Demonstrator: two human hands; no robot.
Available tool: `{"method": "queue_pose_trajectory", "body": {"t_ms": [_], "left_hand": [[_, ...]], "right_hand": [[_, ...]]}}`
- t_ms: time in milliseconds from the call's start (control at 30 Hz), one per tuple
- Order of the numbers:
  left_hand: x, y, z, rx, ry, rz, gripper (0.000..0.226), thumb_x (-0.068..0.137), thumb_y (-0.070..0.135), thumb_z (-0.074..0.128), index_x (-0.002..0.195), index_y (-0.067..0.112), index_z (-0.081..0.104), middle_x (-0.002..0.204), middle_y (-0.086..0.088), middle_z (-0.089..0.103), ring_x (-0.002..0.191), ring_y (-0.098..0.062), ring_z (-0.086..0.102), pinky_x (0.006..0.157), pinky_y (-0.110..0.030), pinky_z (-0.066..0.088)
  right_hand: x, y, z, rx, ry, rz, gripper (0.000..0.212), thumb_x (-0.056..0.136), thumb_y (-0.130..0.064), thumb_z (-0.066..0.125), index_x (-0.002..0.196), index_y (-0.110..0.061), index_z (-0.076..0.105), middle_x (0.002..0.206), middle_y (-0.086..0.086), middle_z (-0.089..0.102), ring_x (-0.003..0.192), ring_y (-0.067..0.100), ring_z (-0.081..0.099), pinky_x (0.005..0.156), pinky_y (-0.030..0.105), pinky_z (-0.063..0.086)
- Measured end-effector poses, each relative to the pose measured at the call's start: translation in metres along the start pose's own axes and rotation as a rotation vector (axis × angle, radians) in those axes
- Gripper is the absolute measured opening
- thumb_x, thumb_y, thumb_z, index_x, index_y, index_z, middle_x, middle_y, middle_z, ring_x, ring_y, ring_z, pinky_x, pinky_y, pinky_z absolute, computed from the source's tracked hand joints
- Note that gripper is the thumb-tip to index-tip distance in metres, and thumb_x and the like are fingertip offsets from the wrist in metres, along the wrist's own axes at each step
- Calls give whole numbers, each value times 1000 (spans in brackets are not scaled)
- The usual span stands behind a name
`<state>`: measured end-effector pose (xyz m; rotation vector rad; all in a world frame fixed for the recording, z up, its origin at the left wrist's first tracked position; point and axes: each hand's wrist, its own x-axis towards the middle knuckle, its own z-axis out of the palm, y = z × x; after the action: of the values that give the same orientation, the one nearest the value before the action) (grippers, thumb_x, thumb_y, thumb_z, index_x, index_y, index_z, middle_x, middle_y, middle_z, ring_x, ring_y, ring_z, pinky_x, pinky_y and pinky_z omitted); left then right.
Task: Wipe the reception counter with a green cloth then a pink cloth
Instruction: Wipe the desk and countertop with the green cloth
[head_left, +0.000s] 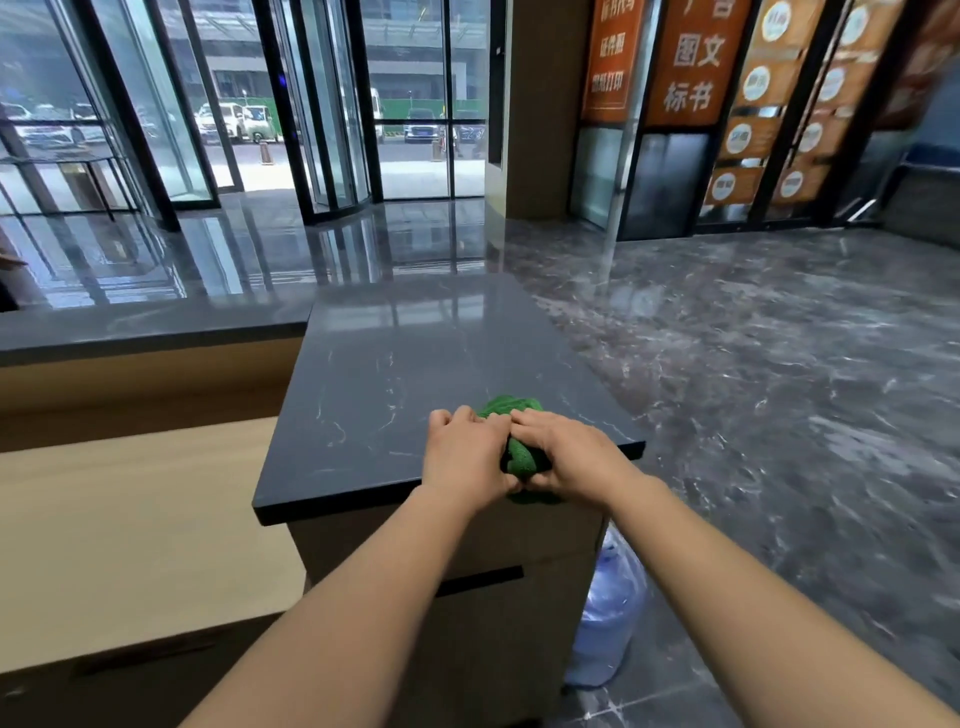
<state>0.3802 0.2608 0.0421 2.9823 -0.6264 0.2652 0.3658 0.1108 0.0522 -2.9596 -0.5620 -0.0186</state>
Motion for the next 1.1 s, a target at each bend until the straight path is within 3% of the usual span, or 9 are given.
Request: {"method": "queue_pose_trajectory", "body": {"t_ms": [267, 467, 833, 1100], "left_hand": [[42, 75, 13, -16, 22, 72, 47, 78, 44, 65, 118, 23, 53, 111, -1, 64, 110, -24, 45, 87, -36, 25], [50, 85, 14, -32, 17, 92, 44, 79, 43, 66, 116, 22, 53, 112, -2, 64, 110, -24, 45, 87, -36, 25], [22, 18, 3, -24, -27, 87, 42, 79, 47, 67, 111, 23, 53, 109, 0, 65, 108, -22, 45, 86, -38, 23], [-16, -59, -19, -29, -57, 57, 36, 77, 49, 67, 104, 28, 56, 87, 5, 55, 107, -21, 45, 86, -36, 22]], "right_hand": [[-32, 70, -14, 20, 5, 148, 65, 84, -17, 67, 144, -27, 44, 156, -8, 31, 144, 13, 26, 106, 32, 38], [-34, 79, -14, 75, 14, 208, 66, 82, -14, 67, 143, -30, 46, 156, -6, 33, 146, 15, 25, 110, 35, 36], [1, 20, -5, 25, -94, 191, 73, 84, -22, 69, 149, -27, 36, 161, -1, 20, 147, 19, 22, 117, 33, 26], [31, -61, 0, 22, -116, 152, 77, 82, -25, 73, 149, -23, 37, 160, 1, 23, 145, 22, 27, 115, 37, 29]]}}
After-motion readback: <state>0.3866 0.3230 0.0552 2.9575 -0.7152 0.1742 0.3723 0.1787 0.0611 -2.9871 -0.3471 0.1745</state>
